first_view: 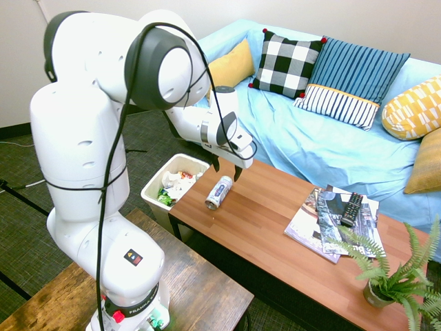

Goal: Throw the can in the trash bin

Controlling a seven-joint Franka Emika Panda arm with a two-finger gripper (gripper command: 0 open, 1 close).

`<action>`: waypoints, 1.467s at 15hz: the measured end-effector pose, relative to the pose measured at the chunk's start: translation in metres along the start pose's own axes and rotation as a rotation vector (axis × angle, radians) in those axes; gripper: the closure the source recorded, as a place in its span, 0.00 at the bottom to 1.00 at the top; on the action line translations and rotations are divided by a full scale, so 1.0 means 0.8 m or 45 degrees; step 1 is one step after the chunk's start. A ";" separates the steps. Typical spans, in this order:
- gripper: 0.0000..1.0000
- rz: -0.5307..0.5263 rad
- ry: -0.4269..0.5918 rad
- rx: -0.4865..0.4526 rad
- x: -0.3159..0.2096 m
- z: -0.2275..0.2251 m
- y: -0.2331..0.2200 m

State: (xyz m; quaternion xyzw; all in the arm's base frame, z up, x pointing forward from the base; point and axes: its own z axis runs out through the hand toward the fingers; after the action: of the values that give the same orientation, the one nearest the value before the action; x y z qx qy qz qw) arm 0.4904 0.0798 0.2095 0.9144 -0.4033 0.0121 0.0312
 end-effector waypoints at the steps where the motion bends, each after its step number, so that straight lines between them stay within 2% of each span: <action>1: 0.00 -0.005 -0.004 -0.010 -0.003 0.016 -0.006; 11: 0.00 -0.050 -0.015 -0.119 -0.038 0.119 -0.050; 12: 1.00 -0.045 -0.018 -0.125 -0.037 0.127 -0.054; 15: 1.00 -0.013 -0.036 -0.139 -0.033 0.147 -0.057; 22: 1.00 0.022 -0.050 -0.162 -0.028 0.151 -0.059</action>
State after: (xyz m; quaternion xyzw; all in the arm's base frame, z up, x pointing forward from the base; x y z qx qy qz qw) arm 0.5095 0.1201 0.0857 0.9072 -0.4116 -0.0311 0.0813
